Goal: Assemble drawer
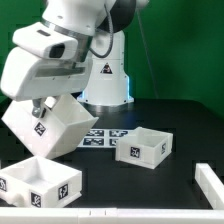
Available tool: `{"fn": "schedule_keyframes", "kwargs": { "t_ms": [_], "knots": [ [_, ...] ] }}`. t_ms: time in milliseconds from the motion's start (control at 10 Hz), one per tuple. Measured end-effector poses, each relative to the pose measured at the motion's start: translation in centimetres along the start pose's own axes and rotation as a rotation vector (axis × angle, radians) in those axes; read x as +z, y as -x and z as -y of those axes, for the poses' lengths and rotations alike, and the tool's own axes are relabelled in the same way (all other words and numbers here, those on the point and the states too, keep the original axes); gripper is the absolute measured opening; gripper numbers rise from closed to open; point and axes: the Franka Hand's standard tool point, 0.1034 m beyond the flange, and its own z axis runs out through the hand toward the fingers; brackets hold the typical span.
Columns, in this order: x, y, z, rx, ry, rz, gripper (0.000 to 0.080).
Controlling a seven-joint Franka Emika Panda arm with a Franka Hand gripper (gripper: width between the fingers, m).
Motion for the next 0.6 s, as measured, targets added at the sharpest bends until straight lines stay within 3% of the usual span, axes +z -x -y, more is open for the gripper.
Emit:
{"fn": "schedule_keyframes", "kwargs": {
  "t_ms": [200, 400, 600],
  "knots": [
    [0.4, 1.0, -0.1, 0.126, 0.003, 0.071, 0.0064],
    [0.1, 0.1, 1.3, 0.187, -0.024, 0.213, 0.0065],
    [0.1, -0.5, 1.4, 0.164, -0.039, 0.306, 0.0065]
  ]
}}
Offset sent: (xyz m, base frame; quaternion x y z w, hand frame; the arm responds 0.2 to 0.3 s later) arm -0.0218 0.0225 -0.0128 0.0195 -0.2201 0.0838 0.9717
